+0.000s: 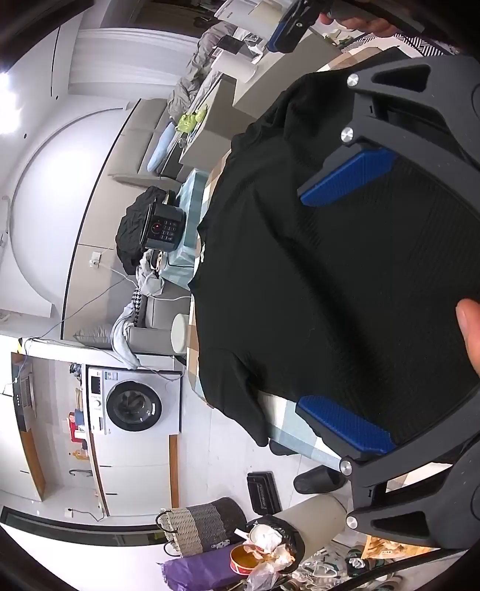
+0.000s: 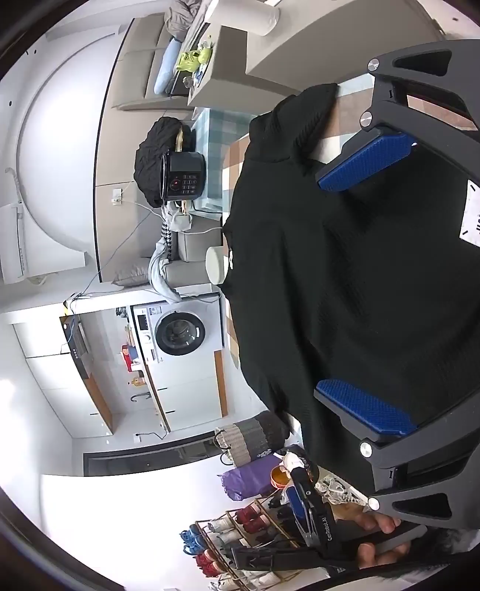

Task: Fold small clothes

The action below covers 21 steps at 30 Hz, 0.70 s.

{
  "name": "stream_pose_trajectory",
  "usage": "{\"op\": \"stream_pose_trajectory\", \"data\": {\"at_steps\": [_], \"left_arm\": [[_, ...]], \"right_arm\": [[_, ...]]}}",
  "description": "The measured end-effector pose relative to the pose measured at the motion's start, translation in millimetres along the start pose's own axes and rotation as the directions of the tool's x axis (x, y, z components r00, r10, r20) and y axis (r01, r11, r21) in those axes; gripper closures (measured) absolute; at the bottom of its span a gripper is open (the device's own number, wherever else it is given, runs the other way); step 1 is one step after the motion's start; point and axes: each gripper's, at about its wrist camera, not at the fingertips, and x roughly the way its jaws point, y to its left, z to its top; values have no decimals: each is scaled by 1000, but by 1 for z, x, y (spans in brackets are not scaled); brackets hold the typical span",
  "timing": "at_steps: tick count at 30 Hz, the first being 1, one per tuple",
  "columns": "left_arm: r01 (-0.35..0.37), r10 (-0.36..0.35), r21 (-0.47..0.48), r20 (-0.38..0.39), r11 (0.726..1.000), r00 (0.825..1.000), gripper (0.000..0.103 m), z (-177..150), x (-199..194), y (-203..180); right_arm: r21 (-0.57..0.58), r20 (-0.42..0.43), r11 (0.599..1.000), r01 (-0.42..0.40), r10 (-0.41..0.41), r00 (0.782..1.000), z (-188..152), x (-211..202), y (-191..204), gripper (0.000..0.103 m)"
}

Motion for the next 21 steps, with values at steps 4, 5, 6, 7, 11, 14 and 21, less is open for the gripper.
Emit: {"op": "stream_pose_trajectory", "data": {"at_steps": [4,5,6,7,11,14,21], "left_arm": [[2,-2,3,7,1000,1000,1,0,-1,1],[-1,1,2,7,1000,1000,1,0,0,2],[-1,1,2,7,1000,1000,1,1,-1,-1],[-1,1,0,8,1000,1000,1,2,-1,-1],[7,-7,-14,8,1000,1000,1,5,-6,3],[8,-7,-18,9,1000,1000,1,3,-4,3],[10,-9,-19,11,1000,1000,1,2,-5,4]], "right_arm": [[27,-7,1000,-14,14,1000,1,-2,-2,0],[31,-31,999,-10,11,999,1,2,-3,0],[34,-37,999,-8,9,999,1,4,-4,0],[32,-34,999,-8,9,999,1,4,-4,0],[22,-22,1000,1,0,1000,-1,5,-3,0],[19,-14,1000,0,0,1000,-1,2,-5,0],[27,-18,1000,-6,6,1000,-1,1,-5,0]]}}
